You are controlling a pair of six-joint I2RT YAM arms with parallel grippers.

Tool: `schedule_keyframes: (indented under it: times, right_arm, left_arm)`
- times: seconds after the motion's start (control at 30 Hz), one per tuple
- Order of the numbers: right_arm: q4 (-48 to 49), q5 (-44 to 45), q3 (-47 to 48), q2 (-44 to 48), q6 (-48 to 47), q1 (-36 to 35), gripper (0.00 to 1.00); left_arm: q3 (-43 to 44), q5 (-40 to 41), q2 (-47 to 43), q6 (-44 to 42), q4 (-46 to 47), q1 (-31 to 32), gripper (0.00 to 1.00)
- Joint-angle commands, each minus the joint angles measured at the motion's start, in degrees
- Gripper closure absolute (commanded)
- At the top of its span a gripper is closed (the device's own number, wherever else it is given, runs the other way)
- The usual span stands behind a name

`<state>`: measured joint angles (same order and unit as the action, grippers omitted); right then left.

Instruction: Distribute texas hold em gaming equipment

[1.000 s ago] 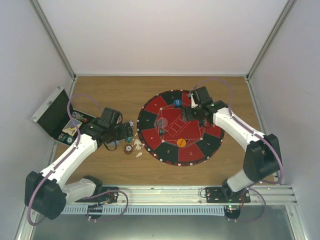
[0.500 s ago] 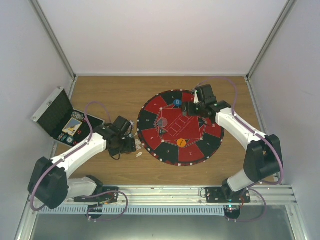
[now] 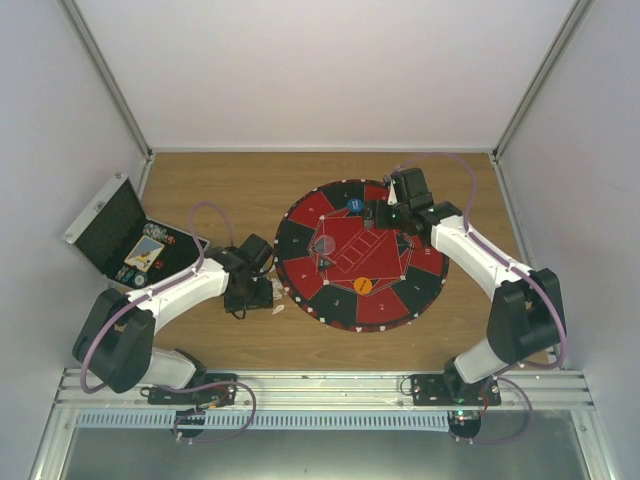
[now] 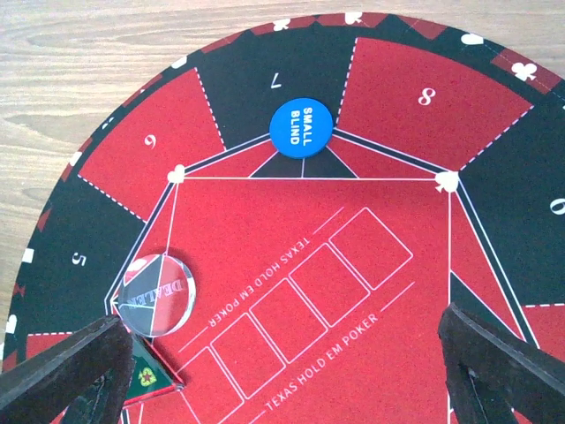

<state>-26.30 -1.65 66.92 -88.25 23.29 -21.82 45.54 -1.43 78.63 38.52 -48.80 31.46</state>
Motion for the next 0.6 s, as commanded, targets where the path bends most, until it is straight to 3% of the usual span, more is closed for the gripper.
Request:
schedule_keyframes:
  times: [0.0, 0.57]
  right_arm:
    - [1.2, 0.1, -0.1, -1.3, 0.9, 0.5, 0.05]
    - [0.9, 0.2, 0.9, -2.9, 0.4, 0.6, 0.05]
  left_arm:
    - [1.6, 2.9, 0.9, -0.7, 1.8, 0.4, 0.30]
    - [2.9, 4.1, 2.7, -1.5, 2.9, 0.4, 0.41]
